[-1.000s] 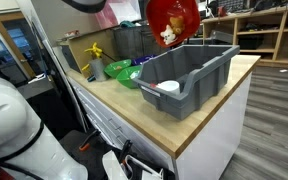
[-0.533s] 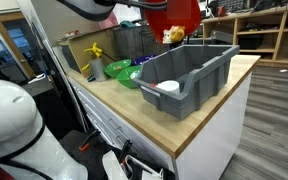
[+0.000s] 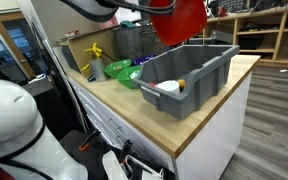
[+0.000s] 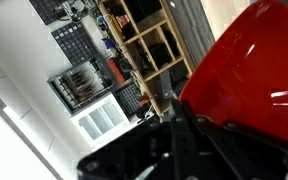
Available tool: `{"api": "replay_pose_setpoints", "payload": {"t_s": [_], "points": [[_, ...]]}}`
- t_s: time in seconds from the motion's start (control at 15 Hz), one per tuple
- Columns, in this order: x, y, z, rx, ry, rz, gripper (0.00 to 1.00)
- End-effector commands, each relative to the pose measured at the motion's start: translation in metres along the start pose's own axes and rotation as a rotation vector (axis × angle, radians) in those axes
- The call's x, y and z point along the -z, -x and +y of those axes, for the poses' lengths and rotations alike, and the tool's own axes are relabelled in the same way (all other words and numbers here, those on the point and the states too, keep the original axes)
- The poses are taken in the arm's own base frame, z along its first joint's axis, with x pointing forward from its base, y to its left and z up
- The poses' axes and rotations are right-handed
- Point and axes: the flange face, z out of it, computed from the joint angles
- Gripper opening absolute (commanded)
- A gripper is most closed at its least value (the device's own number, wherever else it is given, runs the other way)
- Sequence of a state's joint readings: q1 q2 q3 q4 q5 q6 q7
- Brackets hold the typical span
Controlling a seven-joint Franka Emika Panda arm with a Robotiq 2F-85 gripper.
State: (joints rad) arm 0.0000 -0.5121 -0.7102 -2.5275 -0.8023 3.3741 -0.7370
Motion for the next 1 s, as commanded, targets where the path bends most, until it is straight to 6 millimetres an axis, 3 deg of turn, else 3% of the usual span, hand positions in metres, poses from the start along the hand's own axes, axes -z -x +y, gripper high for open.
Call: {"api": "replay_pose_setpoints", "payload": {"t_s": [0.0, 0.33, 0.53, 0.93], "points": [[-0.016, -0.002, 0.021, -0.065, 0.04, -0.085, 0.01], [-0.037, -0.003, 0.044, -0.24, 0.033, -0.319, 0.01], [-0.039, -0.03, 0.042, -0.324, 0.022, -0.491, 0.01], [-0.052, -0.099, 0.008, -0.52, -0.047, -0.695, 0.01]]}}
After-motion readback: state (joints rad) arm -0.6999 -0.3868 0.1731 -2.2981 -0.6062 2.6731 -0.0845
